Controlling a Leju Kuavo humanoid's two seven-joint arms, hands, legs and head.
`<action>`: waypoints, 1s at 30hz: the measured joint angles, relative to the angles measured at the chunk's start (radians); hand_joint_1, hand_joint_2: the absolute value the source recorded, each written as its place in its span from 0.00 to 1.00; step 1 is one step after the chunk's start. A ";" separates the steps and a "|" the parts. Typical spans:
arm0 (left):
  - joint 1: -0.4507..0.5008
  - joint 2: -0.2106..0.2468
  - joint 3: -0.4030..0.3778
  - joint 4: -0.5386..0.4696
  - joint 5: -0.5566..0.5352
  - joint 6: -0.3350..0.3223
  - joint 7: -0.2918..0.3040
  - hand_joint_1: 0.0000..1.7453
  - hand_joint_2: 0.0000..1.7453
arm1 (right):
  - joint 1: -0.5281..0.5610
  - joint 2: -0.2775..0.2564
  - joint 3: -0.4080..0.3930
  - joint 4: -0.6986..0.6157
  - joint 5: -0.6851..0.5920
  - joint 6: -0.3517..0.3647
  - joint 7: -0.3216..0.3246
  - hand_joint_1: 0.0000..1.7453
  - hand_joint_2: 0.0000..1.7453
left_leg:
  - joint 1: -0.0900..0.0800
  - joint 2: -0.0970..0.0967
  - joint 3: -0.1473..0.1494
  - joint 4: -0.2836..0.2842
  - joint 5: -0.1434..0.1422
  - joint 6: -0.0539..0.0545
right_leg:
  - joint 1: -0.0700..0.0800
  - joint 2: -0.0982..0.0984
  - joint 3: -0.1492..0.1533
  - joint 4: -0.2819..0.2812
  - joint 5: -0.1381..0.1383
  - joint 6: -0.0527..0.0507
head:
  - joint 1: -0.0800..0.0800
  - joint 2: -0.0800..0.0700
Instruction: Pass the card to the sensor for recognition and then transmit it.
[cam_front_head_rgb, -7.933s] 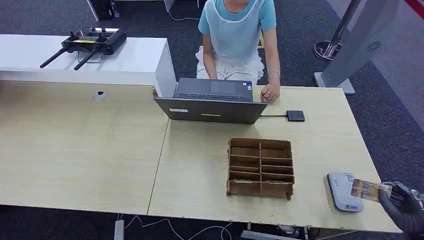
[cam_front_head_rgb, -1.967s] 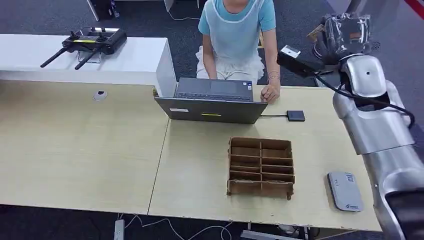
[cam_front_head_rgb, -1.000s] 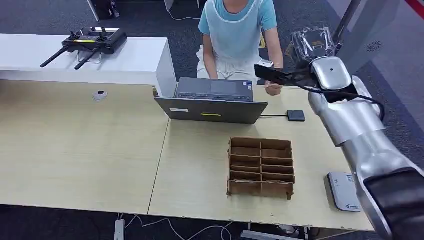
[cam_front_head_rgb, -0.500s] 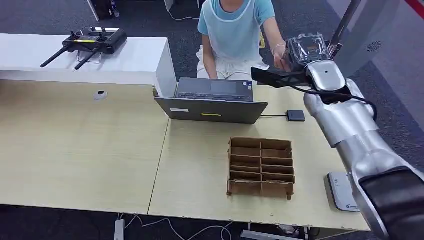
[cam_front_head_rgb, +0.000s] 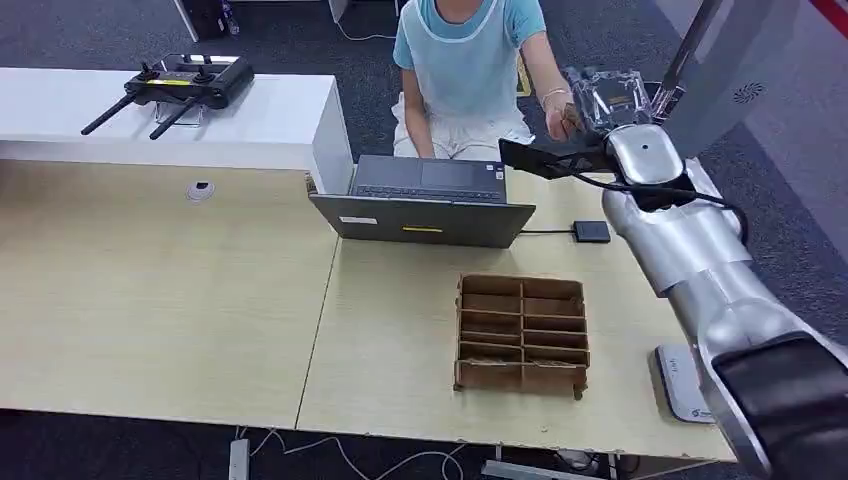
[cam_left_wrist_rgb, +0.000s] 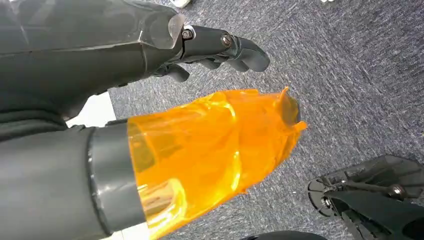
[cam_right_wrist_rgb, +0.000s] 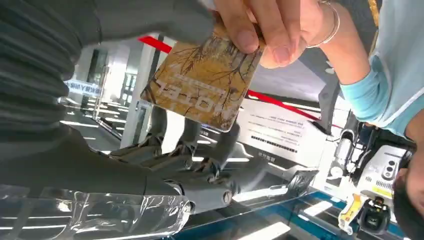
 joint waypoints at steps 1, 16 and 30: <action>0.000 0.000 0.000 0.000 0.000 0.000 0.000 0.00 0.00 | 0.000 0.000 0.000 0.000 -0.003 -0.008 0.002 0.00 1.00 | 0.000 0.000 0.000 0.000 0.000 0.000 | 0.000 0.000 0.000 0.000 0.000 0.000 | 0.000 0.000; 0.001 -0.005 0.000 0.000 0.026 0.014 -0.010 0.00 0.00 | 0.206 0.034 -0.219 -0.378 -0.260 -0.138 -0.024 0.00 1.00 | 0.000 -0.001 0.000 0.000 0.000 0.000 | 0.000 -0.001 0.000 0.000 0.000 0.000 | 0.000 0.000; 0.011 -0.023 0.001 0.002 0.117 0.042 0.003 0.00 0.00 | 0.670 0.200 -0.518 -1.084 -0.890 -0.152 -0.210 0.00 0.00 | 0.000 0.000 -0.001 0.000 -0.001 0.000 | 0.000 -0.001 0.000 -0.001 0.000 0.000 | 0.000 0.000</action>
